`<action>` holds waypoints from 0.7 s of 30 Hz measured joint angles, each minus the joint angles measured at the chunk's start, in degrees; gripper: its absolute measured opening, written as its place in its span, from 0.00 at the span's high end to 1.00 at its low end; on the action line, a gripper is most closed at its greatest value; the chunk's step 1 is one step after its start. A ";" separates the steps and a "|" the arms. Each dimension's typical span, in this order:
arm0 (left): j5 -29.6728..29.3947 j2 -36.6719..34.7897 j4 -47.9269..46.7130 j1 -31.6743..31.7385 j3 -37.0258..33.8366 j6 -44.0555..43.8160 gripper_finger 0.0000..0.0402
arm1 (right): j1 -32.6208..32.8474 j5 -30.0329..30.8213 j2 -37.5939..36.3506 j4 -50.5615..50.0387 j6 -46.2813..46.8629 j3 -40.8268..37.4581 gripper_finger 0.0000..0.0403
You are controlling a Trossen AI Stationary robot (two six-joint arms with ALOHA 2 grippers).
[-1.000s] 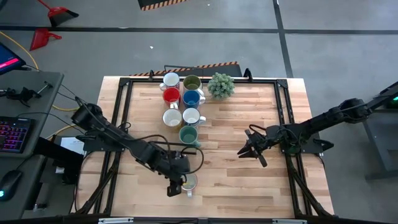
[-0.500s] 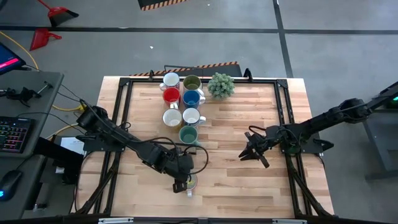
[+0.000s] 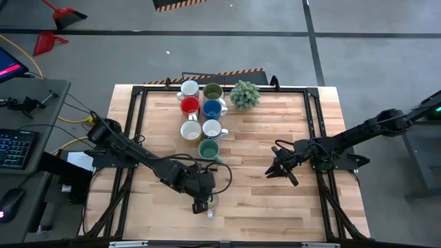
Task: Place coffee mugs
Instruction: Put the gray patterned mug on the shelf
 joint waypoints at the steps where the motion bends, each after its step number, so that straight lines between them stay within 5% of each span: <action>1: 0.01 0.52 0.23 0.00 0.01 0.00 0.52 | 0.00 0.00 0.00 -0.04 0.00 0.00 0.86; 21: 1.73 5.37 0.74 1.28 -0.02 -1.22 0.52 | 0.00 0.02 -0.02 -1.14 0.00 -0.02 0.86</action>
